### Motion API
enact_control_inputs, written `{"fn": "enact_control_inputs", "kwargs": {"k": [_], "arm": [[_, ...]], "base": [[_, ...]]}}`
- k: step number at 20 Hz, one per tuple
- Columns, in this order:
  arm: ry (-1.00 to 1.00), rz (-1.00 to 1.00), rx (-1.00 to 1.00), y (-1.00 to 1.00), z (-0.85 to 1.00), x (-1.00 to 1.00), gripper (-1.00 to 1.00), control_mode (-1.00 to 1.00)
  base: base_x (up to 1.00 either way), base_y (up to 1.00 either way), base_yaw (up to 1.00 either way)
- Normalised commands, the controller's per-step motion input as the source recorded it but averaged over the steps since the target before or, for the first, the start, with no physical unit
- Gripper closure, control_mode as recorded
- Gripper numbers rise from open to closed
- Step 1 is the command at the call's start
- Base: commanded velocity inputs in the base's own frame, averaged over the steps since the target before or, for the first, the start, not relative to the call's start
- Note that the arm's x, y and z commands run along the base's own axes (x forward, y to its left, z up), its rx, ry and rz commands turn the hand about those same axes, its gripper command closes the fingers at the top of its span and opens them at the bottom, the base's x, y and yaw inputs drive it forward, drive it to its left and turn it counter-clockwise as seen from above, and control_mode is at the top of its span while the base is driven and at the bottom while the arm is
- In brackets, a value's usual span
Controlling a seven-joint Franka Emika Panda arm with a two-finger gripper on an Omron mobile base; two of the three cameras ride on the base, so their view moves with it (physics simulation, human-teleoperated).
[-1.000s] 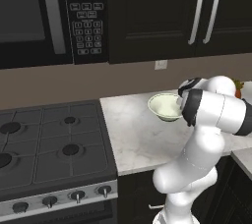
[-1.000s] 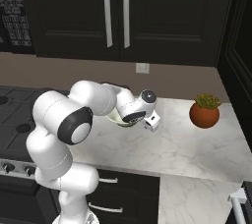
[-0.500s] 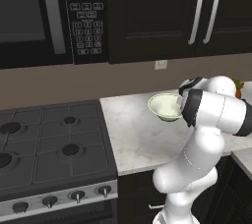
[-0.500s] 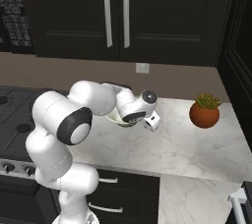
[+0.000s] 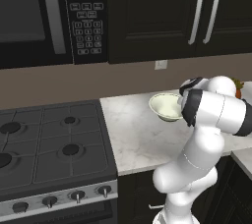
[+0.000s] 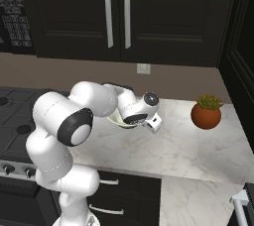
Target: Pick the cup and bowl from the counter and place them on the counter next to the sink.
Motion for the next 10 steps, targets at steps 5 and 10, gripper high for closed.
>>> {"fn": "enact_control_inputs", "kwargs": {"k": [5, 10], "arm": [[0.0, 0.0, 0.0, 0.0, 0.0, -0.01, 1.0, -1.0], [0.0, 0.0, 0.02, 0.0, 0.09, -0.18, 1.0, -1.0]], "base": [[0.0, 0.0, 0.0], [0.0, 0.0, 0.0]]}}
